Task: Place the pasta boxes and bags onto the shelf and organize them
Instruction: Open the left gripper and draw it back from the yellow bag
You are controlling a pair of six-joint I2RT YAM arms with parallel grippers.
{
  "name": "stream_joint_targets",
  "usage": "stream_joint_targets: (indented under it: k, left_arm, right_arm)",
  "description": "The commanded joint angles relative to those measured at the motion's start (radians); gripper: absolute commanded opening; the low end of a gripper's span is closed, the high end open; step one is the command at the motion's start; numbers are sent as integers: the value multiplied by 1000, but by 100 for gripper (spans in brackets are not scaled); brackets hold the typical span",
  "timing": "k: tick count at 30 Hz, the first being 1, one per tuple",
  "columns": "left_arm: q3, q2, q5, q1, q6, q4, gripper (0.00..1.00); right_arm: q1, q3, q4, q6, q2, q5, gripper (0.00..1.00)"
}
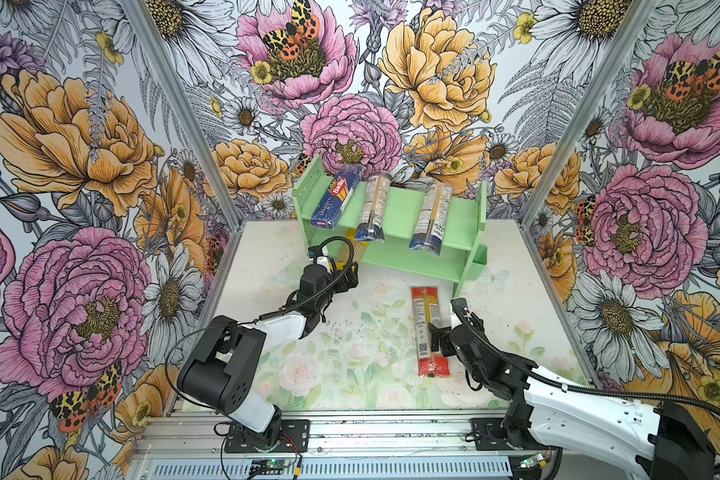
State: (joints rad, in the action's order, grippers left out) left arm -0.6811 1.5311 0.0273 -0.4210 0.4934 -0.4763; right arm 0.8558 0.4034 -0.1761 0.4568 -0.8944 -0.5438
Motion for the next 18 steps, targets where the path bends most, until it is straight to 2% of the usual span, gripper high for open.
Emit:
stream_joint_targets:
  k: [1, 18]
  left_arm:
    - [23, -52, 42, -14, -58, 58, 99]
    - [108, -188, 25, -15, -67, 170, 99]
  right_arm:
    - [-6, 32, 2, 21, -16, 16, 100]
    - [-15, 46, 3, 83, -143, 76, 100]
